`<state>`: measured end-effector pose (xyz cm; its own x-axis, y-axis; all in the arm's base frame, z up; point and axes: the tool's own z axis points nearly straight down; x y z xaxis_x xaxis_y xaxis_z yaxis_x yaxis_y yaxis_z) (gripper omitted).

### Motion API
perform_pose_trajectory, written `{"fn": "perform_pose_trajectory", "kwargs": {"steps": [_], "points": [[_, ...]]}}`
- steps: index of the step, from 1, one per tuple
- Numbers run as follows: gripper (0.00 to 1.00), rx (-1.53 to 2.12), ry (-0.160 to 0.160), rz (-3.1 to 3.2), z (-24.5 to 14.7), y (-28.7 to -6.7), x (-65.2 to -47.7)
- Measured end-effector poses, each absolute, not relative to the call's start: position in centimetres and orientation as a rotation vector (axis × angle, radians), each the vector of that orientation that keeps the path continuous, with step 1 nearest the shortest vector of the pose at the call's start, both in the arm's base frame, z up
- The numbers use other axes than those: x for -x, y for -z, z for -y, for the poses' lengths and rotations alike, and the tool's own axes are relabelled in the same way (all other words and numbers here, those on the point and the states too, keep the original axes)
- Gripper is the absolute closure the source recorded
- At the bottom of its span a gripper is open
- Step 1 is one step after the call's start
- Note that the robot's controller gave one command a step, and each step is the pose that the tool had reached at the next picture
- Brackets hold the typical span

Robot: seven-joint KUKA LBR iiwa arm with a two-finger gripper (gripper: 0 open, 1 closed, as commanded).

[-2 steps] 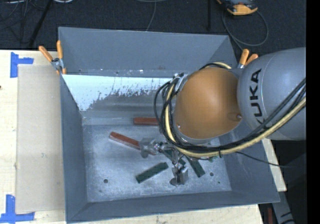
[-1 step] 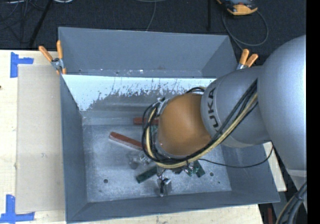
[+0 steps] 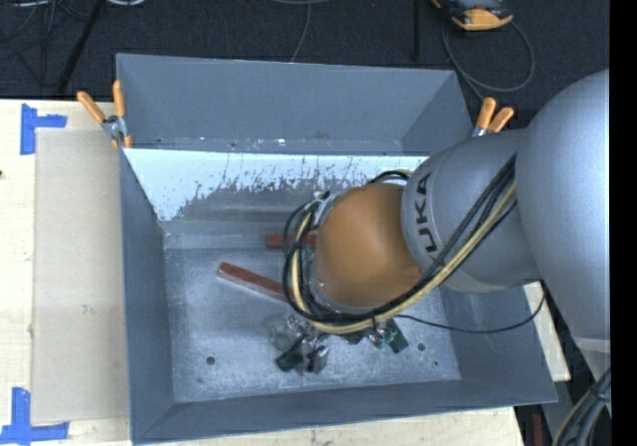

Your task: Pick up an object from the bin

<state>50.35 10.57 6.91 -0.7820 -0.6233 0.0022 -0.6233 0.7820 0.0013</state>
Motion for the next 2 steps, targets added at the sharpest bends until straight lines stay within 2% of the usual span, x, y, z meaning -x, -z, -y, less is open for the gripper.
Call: {"fn": "perform_pose_trajectory", "kwargs": {"steps": [1, 2], "points": [[1.0, -1.005, 0.0, 2.983, -10.6, -14.9, -49.4], [1.0, -1.009, -0.001, 2.982, -9.8, -24.1, -48.7]]}}
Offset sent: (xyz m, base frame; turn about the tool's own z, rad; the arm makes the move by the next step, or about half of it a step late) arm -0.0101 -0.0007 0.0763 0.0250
